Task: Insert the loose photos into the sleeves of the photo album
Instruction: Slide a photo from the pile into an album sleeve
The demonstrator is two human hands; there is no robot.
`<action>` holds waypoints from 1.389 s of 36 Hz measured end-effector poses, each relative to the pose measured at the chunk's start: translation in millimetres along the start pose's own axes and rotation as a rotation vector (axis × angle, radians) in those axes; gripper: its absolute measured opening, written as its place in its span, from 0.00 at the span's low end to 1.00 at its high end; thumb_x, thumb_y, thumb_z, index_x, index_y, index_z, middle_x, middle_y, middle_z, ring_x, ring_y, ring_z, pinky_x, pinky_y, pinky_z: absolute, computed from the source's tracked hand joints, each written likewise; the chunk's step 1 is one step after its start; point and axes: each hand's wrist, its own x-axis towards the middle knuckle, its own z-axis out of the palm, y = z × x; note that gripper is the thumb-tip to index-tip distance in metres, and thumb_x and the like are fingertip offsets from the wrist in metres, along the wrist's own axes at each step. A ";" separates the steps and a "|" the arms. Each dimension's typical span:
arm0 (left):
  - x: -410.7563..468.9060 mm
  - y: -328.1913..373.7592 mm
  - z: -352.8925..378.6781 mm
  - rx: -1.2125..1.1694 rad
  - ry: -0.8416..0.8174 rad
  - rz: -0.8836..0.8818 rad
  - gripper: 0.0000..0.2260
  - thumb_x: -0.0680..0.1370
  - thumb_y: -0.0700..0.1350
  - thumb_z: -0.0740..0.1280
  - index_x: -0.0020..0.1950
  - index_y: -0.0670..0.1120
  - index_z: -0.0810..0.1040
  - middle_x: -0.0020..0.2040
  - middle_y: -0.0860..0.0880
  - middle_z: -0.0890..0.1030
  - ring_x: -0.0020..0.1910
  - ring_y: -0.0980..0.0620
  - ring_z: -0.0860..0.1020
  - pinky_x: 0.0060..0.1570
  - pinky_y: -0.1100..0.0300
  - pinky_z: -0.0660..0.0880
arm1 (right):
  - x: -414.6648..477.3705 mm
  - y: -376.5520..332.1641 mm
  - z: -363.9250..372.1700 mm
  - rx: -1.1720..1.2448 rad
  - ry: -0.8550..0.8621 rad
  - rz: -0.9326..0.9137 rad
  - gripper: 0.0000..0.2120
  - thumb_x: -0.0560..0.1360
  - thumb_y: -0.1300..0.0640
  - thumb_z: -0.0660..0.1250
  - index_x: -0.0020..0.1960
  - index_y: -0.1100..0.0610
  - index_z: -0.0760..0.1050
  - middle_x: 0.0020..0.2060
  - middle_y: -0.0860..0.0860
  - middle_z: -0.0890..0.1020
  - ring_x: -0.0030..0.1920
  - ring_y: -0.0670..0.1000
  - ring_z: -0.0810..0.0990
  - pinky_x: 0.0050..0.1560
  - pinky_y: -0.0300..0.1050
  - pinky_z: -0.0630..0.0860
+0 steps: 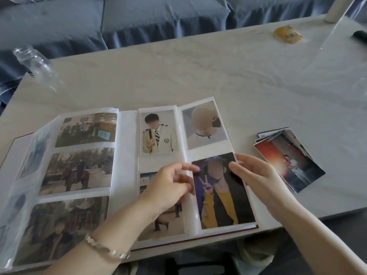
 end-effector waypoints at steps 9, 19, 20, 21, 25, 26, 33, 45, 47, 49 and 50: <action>7.9 38.6 -15.2 -0.007 0.193 0.071 0.15 0.77 0.60 0.59 0.57 0.53 0.73 0.49 0.56 0.77 0.48 0.60 0.75 0.41 0.66 0.67 | -13.9 -33.0 23.8 0.017 -0.326 -0.163 0.17 0.70 0.41 0.56 0.57 0.40 0.73 0.52 0.34 0.80 0.54 0.36 0.78 0.53 0.31 0.74; 16.4 47.8 -23.6 0.056 0.272 0.025 0.13 0.75 0.37 0.61 0.58 0.49 0.71 0.51 0.51 0.78 0.49 0.53 0.77 0.49 0.55 0.76 | 16.4 -14.0 -29.0 -0.828 0.163 -0.202 0.19 0.77 0.51 0.64 0.67 0.52 0.70 0.65 0.48 0.71 0.65 0.50 0.70 0.60 0.37 0.65; 16.1 46.5 -24.0 0.044 0.274 0.043 0.13 0.76 0.37 0.61 0.57 0.50 0.71 0.49 0.54 0.77 0.47 0.57 0.76 0.43 0.60 0.74 | 20.5 -6.7 -39.6 -0.941 0.202 -0.092 0.23 0.77 0.49 0.63 0.70 0.53 0.65 0.66 0.51 0.69 0.67 0.53 0.67 0.63 0.42 0.65; 16.0 45.0 -24.3 0.032 0.274 0.060 0.13 0.76 0.36 0.61 0.56 0.51 0.70 0.48 0.56 0.77 0.45 0.60 0.75 0.39 0.64 0.71 | 23.6 1.7 -49.2 -1.051 0.215 0.013 0.26 0.77 0.47 0.62 0.72 0.54 0.61 0.67 0.53 0.66 0.69 0.55 0.64 0.65 0.46 0.64; 14.6 38.1 -27.9 0.023 0.268 0.100 0.16 0.76 0.36 0.62 0.58 0.55 0.70 0.49 0.60 0.77 0.46 0.62 0.75 0.39 0.66 0.69 | 24.9 24.2 -65.9 -1.349 0.194 0.155 0.21 0.78 0.47 0.58 0.67 0.56 0.62 0.66 0.55 0.68 0.67 0.54 0.67 0.60 0.44 0.66; 14.3 36.4 -29.4 0.019 0.276 0.090 0.15 0.76 0.36 0.63 0.58 0.53 0.71 0.49 0.58 0.79 0.47 0.60 0.77 0.39 0.65 0.71 | 23.6 25.5 -67.0 -1.400 0.196 0.127 0.18 0.79 0.47 0.56 0.64 0.56 0.64 0.64 0.54 0.70 0.65 0.52 0.69 0.55 0.43 0.68; 17.7 0.7 -53.2 0.148 0.444 -0.049 0.19 0.72 0.34 0.70 0.59 0.47 0.71 0.51 0.47 0.79 0.48 0.47 0.78 0.49 0.52 0.75 | 21.7 20.4 -78.4 -1.410 0.167 0.001 0.16 0.82 0.49 0.49 0.56 0.54 0.72 0.53 0.51 0.77 0.51 0.54 0.79 0.39 0.43 0.68; 12.3 -2.4 -28.1 0.474 0.522 0.287 0.23 0.72 0.34 0.70 0.66 0.43 0.71 0.59 0.50 0.65 0.64 0.48 0.64 0.61 0.66 0.56 | 20.8 10.8 -81.3 -1.215 0.180 0.087 0.12 0.79 0.45 0.57 0.45 0.49 0.76 0.33 0.47 0.76 0.36 0.53 0.77 0.38 0.41 0.74; 13.5 6.9 -21.1 0.390 0.496 0.306 0.17 0.73 0.36 0.68 0.60 0.47 0.74 0.55 0.54 0.68 0.58 0.51 0.70 0.59 0.65 0.63 | 18.0 4.4 -78.9 -1.225 0.223 0.097 0.15 0.80 0.54 0.55 0.35 0.51 0.68 0.31 0.47 0.73 0.35 0.54 0.74 0.32 0.41 0.67; 14.0 18.4 -12.7 0.246 0.421 0.274 0.10 0.75 0.37 0.67 0.50 0.52 0.76 0.49 0.56 0.75 0.49 0.55 0.76 0.51 0.68 0.69 | 15.3 -0.1 -73.1 -1.298 0.303 0.039 0.13 0.76 0.61 0.58 0.34 0.51 0.65 0.31 0.47 0.72 0.34 0.53 0.70 0.28 0.40 0.60; 13.9 25.1 -8.2 0.140 0.371 0.249 0.09 0.75 0.38 0.67 0.45 0.52 0.77 0.46 0.55 0.78 0.46 0.56 0.78 0.48 0.69 0.72 | 13.7 -2.4 -68.0 -1.356 0.365 -0.053 0.11 0.74 0.63 0.62 0.36 0.51 0.67 0.32 0.46 0.75 0.33 0.53 0.70 0.26 0.40 0.58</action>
